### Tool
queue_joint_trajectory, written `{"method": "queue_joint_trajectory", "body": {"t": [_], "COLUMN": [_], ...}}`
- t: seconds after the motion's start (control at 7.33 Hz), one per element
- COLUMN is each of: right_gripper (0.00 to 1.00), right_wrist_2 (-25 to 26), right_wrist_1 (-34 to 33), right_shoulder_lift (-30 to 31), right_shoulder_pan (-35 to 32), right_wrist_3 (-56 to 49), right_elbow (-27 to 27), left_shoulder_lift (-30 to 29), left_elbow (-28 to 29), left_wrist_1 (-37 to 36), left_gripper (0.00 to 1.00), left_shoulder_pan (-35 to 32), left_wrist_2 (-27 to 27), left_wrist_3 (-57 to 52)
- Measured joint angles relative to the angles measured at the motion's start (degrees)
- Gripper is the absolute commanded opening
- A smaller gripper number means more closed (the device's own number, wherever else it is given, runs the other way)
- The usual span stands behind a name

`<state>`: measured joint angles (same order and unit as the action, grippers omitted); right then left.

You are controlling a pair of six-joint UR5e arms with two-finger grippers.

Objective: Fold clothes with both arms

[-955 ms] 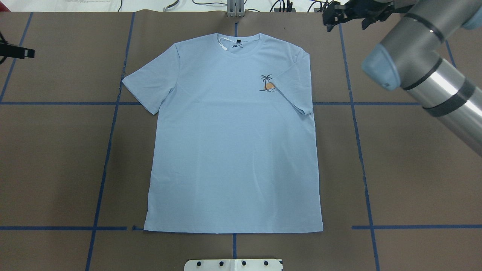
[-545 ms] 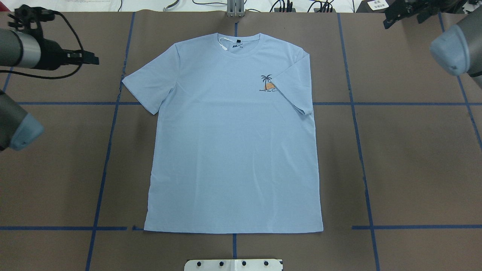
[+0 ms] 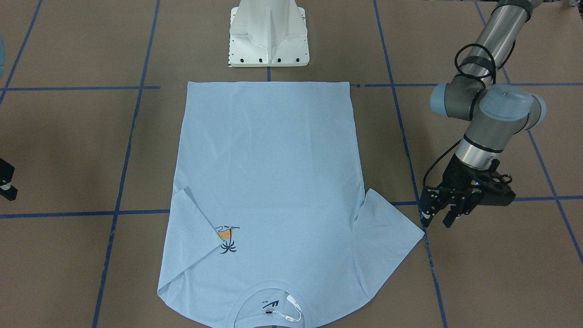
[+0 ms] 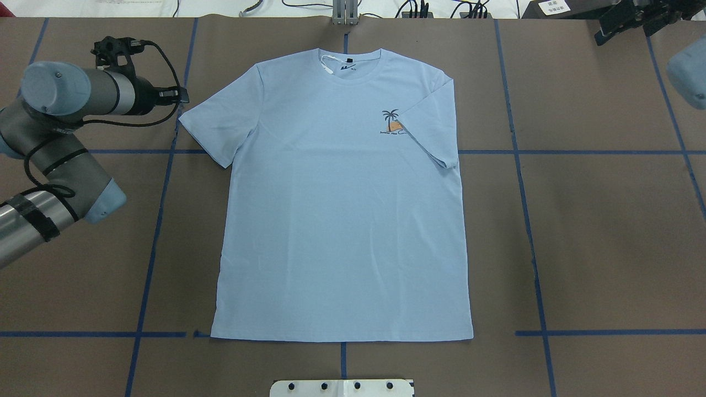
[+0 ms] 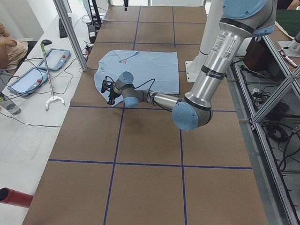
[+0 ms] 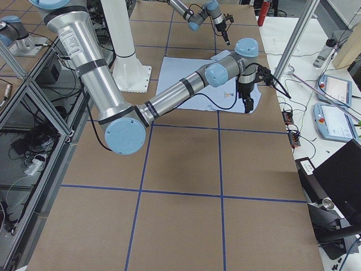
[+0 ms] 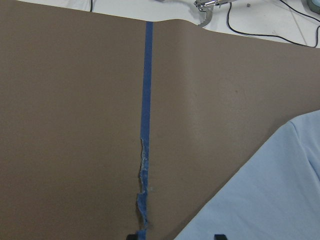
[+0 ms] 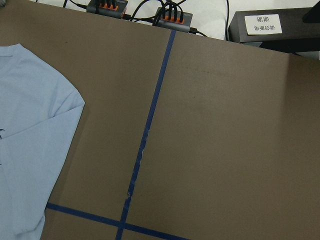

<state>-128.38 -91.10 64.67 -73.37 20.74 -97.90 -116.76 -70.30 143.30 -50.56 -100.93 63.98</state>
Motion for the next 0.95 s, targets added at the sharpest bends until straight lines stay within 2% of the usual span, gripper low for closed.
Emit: {"method": "queue_joint_trajectory", "body": {"t": [0.27, 0.95], "right_gripper": [1.00, 1.00], "right_wrist_2": [0.20, 0.48], "right_wrist_1": [0.22, 0.48], "right_shoulder_lift": [0.45, 0.89], "right_shoulder_pan": [-0.05, -0.04], "right_wrist_3": [0.00, 0.00], "right_elbow": [0.06, 0.24], "left_shoulder_lift": [-1.67, -1.60], "left_elbow": [3.04, 3.83], "left_wrist_1": [0.22, 0.03], "left_gripper": [0.59, 0.57], "left_shoulder_pan": [0.98, 3.08], "left_wrist_2": [0.85, 1.05], "left_wrist_3": [-0.17, -0.72]}}
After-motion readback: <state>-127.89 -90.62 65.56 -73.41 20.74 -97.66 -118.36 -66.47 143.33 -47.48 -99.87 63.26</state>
